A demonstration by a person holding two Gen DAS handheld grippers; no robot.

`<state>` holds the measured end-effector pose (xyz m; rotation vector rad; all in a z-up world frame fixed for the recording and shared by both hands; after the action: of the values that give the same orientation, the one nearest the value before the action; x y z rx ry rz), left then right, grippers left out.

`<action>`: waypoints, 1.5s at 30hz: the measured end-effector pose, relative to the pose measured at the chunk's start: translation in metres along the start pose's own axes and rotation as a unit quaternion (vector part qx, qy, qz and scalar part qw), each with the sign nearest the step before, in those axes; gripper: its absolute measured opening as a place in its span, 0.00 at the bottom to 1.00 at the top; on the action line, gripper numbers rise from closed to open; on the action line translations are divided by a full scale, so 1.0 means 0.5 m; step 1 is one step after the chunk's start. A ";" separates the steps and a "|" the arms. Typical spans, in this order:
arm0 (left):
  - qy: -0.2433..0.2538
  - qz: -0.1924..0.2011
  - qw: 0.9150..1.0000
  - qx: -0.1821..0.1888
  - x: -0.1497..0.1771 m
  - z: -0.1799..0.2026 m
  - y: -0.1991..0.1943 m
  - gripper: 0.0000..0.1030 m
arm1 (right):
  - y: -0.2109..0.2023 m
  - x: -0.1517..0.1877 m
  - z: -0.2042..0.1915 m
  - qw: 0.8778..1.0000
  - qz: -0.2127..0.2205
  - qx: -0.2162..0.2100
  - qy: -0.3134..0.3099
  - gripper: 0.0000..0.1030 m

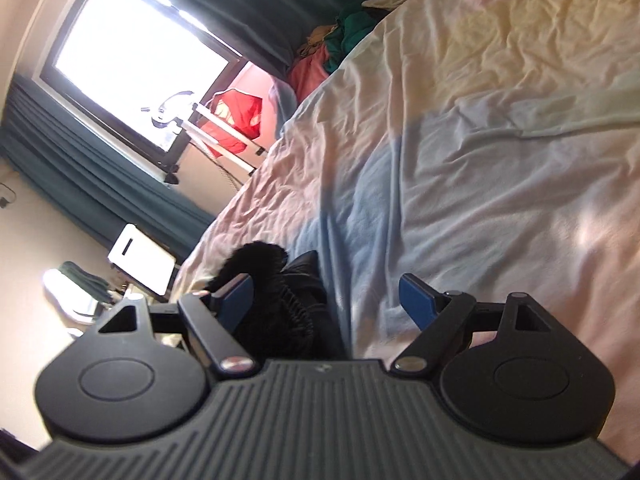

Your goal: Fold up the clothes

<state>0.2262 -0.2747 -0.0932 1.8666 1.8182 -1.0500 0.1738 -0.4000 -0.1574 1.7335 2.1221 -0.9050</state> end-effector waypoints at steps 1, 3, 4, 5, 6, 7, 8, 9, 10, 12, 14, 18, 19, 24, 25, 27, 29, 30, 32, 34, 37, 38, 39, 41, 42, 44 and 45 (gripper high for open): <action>0.007 0.003 1.000 0.012 0.008 -0.015 -0.007 0.94 | 0.005 0.006 -0.002 1.000 -0.010 -0.015 0.018 0.81; 0.017 0.016 0.999 0.024 0.053 -0.060 -0.056 0.98 | 0.011 0.019 -0.009 0.998 -0.028 -0.042 0.048 0.81; 0.021 0.024 0.999 0.025 0.082 -0.088 -0.079 0.98 | 0.012 0.026 -0.013 0.996 -0.036 -0.051 0.057 0.81; 0.030 0.030 0.999 0.023 0.105 -0.105 -0.095 0.98 | 0.014 0.033 -0.018 0.995 -0.043 -0.059 0.065 0.81; 0.044 0.033 0.998 0.019 0.122 -0.111 -0.105 0.99 | 0.015 0.038 -0.023 0.995 -0.046 -0.062 0.067 0.83; 0.058 0.037 0.998 0.015 0.138 -0.118 -0.115 0.99 | 0.015 0.043 -0.028 0.995 -0.046 -0.064 0.065 0.85; 0.072 0.040 0.997 0.011 0.155 -0.124 -0.124 1.00 | 0.016 0.047 -0.034 0.995 -0.045 -0.067 0.061 0.85; 0.087 0.044 0.995 0.007 0.172 -0.130 -0.134 1.00 | 0.018 0.052 -0.039 0.995 -0.048 -0.070 0.055 0.85; 0.090 0.039 0.995 0.008 0.189 -0.134 -0.135 0.99 | 0.020 0.057 -0.045 0.995 -0.052 -0.073 0.049 0.85; 0.079 0.016 0.997 0.017 0.225 -0.137 -0.119 0.96 | 0.026 0.070 -0.051 0.995 -0.067 -0.069 0.040 0.85; 0.088 0.018 0.995 0.035 0.258 -0.137 -0.117 0.97 | 0.033 0.085 -0.051 0.995 -0.076 -0.059 0.030 0.85; 0.071 -0.008 0.991 0.110 0.319 -0.137 -0.113 0.99 | 0.049 0.117 -0.048 0.995 -0.088 -0.042 0.004 0.85; 0.057 -0.011 0.991 0.120 0.327 -0.147 -0.113 0.99 | 0.054 0.124 -0.048 0.995 -0.090 -0.043 -0.002 0.85; 0.009 -0.013 0.990 0.138 0.346 -0.189 -0.109 0.99 | 0.084 0.137 -0.046 0.995 -0.081 -0.057 -0.023 0.85; 0.005 -0.013 0.991 0.133 0.345 -0.193 -0.105 0.99 | 0.085 0.136 -0.049 0.995 -0.077 -0.059 -0.031 0.85; -0.008 -0.013 0.992 0.126 0.342 -0.201 -0.101 0.99 | 0.084 0.134 -0.059 0.994 -0.071 -0.061 -0.055 0.72; -0.033 -0.008 0.992 0.122 0.332 -0.210 -0.109 0.99 | 0.076 0.129 -0.076 0.992 -0.062 -0.066 -0.084 0.62; -0.046 -0.004 0.991 0.122 0.327 -0.219 -0.112 0.99 | 0.070 0.126 -0.086 0.991 -0.055 -0.070 -0.098 0.60; -0.074 0.004 0.989 0.126 0.323 -0.243 -0.113 0.99 | 0.053 0.112 -0.105 0.989 -0.036 -0.084 -0.113 0.48; -0.104 0.006 0.986 0.133 0.330 -0.264 -0.105 0.99 | 0.037 0.096 -0.115 0.989 -0.023 -0.092 -0.116 0.46; -0.107 0.003 0.985 0.134 0.339 -0.268 -0.107 0.99 | 0.035 0.089 -0.097 0.992 -0.030 -0.084 -0.094 0.46; -0.112 0.002 0.985 0.133 0.340 -0.270 -0.105 0.99 | 0.042 0.095 -0.078 0.993 -0.041 -0.077 -0.073 0.47; -0.125 0.003 0.984 0.131 0.339 -0.275 -0.099 1.00 | 0.049 0.101 -0.060 0.995 -0.052 -0.070 -0.053 0.48; -0.155 0.003 0.980 0.122 0.341 -0.291 -0.086 1.00 | 0.062 0.113 -0.024 0.996 -0.074 -0.056 -0.011 0.54; -0.171 0.002 0.978 0.118 0.343 -0.301 -0.078 1.00 | 0.067 0.119 -0.008 0.995 -0.085 -0.050 0.009 0.56; -0.200 0.003 0.973 0.114 0.332 -0.313 -0.067 1.00 | 0.061 0.122 -0.007 0.994 -0.091 -0.049 0.018 0.61; -0.213 0.002 0.970 0.113 0.330 -0.321 -0.065 1.00 | 0.056 0.125 -0.007 0.995 -0.093 -0.046 0.014 0.64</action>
<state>0.2246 -0.0423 -0.0914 1.5957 1.4936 -1.5716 0.1850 -0.3456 -0.1981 1.5341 2.3350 -0.8190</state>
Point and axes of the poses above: each gripper's, at about its wrist camera, not at the fingertips, and y roughly the way its jaws point, z to its right, x to its underside, the point moved 6 cm from there along y, roughly the way its jaws point, and after that the axes turned 13 degrees about z, right-handed, at the moved point
